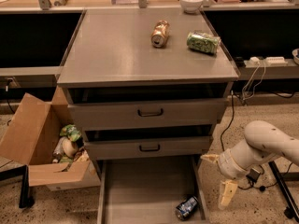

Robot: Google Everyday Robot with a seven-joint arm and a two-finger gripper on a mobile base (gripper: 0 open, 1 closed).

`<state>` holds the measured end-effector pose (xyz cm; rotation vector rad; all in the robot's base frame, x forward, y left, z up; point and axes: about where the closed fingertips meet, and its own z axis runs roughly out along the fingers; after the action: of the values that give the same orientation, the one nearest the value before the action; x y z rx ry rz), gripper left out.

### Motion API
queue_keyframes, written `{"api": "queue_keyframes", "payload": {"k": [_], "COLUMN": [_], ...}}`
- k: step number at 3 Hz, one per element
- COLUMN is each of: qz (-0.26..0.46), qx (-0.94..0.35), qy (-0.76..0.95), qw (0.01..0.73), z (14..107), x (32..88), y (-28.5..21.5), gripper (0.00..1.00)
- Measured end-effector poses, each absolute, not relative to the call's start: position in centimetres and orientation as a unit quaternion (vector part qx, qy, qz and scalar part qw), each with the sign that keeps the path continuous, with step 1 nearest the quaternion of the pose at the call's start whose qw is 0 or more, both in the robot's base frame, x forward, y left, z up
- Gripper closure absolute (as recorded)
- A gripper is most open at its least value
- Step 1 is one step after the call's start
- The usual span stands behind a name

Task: Pick pepsi can from bottom drawer and place on counter

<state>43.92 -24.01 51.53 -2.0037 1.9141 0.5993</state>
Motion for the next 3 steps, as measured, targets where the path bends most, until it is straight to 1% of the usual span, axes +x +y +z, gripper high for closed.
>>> {"api": "queue_keyframes", "payload": {"k": [1, 2, 3], "qz": [0.209, 0.214, 0.211], "qx": [-0.698, -0.713, -0.729], "qy": [0.667, 0.652, 0.639], "qw": [0.153, 0.142, 0.126], "z": [51.5, 49.0, 44.4], "x": [43.9, 44.8, 46.4], "y": [-24.0, -24.2, -24.7], "gripper": [0.0, 0.0, 0.0]}}
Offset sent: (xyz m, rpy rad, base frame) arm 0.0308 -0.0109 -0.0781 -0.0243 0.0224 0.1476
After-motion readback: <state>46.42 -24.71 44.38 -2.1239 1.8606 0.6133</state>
